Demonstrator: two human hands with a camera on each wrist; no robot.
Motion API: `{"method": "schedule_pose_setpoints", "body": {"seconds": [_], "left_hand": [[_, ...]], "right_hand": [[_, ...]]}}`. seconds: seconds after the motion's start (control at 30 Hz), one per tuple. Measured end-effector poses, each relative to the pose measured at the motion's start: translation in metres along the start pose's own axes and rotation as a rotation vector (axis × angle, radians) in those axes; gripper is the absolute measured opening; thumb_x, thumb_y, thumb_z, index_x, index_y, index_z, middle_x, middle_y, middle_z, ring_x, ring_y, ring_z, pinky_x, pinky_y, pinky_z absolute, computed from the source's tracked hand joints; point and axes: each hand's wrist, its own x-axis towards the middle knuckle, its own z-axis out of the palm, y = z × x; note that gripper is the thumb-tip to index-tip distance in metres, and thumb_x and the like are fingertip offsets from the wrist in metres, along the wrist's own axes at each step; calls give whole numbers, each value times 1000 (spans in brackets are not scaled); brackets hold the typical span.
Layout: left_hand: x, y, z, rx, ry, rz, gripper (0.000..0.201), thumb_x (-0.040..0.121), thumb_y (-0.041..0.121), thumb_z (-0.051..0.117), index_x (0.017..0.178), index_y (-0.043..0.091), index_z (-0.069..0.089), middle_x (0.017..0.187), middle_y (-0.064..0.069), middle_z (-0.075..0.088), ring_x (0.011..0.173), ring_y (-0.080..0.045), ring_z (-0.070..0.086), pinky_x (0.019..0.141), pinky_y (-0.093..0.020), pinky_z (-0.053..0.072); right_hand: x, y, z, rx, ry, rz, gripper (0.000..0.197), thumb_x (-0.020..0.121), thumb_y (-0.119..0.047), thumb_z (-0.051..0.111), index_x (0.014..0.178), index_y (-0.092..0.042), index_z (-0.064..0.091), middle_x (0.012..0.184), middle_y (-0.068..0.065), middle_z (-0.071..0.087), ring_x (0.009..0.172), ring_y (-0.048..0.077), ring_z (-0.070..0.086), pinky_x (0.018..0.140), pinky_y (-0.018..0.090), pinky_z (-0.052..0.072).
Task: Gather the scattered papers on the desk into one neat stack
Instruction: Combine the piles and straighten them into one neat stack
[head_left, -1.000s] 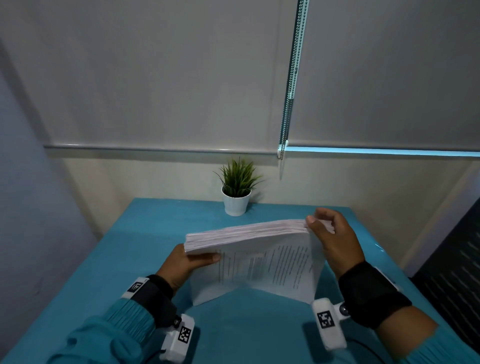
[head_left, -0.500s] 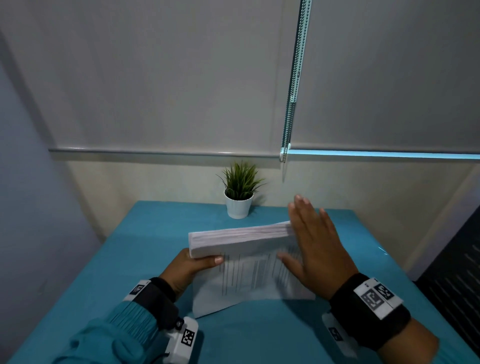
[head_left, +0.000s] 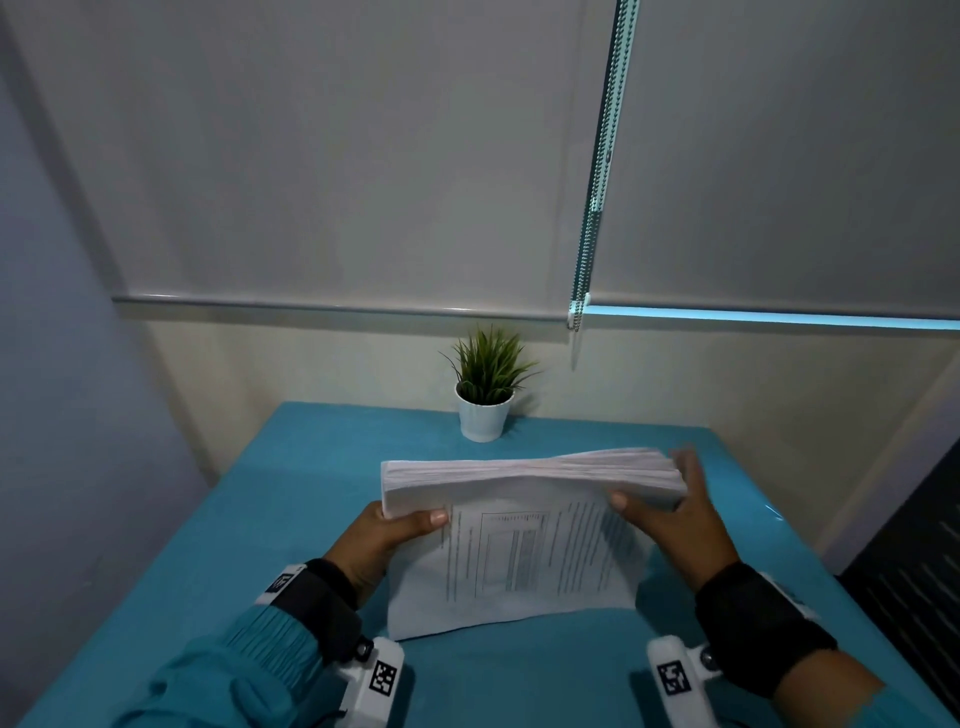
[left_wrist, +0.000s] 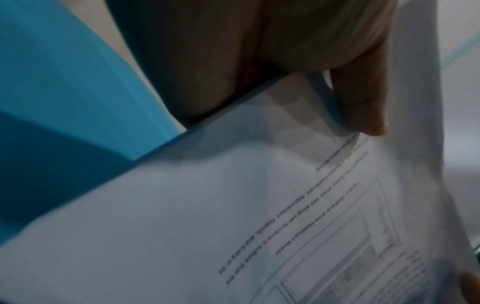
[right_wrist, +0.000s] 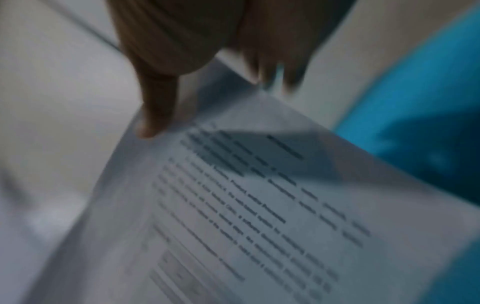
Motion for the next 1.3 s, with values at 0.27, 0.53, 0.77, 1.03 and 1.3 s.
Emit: {"method": "schedule_pose_setpoints", "body": {"seconds": [0.27, 0.53, 0.77, 1.03, 1.3], "left_hand": [[1, -7, 31, 375, 415, 232, 9, 81, 22, 79, 81, 25, 71, 72, 19, 74, 74, -12, 67, 68, -13, 52], [-1, 34, 49, 258, 488, 407, 16, 77, 27, 82, 86, 25, 68, 82, 6, 72, 79, -14, 67, 63, -21, 52], [-11, -7, 18, 352, 575, 326, 69, 52, 55, 82, 112, 30, 58, 107, 10, 68, 97, -10, 66, 79, -30, 56], [-1, -16, 13, 295, 563, 297, 24, 75, 20, 83, 94, 22, 69, 92, 2, 74, 88, -21, 69, 68, -29, 53], [-1, -17, 17, 230, 388, 352, 67, 48, 47, 82, 107, 19, 65, 98, 4, 74, 88, -5, 69, 71, -19, 54]], "right_hand": [[-5, 13, 11, -163, -68, -1, 22, 87, -15, 67, 97, -35, 66, 92, -26, 71, 87, -17, 61, 82, 20, 47], [-11, -39, 17, -204, 54, -155, 12, 95, -24, 54, 93, -32, 62, 85, -15, 65, 69, -7, 59, 58, 3, 43], [-13, 8, 7, 150, -120, 56, 89, 50, -37, 91, 129, -20, 54, 116, -8, 69, 101, -2, 65, 78, 13, 52], [-6, -1, 7, -17, -84, -9, 25, 81, -8, 71, 100, -24, 67, 93, -12, 73, 79, -4, 66, 66, 13, 49], [-1, 6, -20, -10, -136, 52, 58, 55, -48, 79, 102, -16, 68, 93, -2, 75, 85, 9, 70, 68, 17, 53]]}}
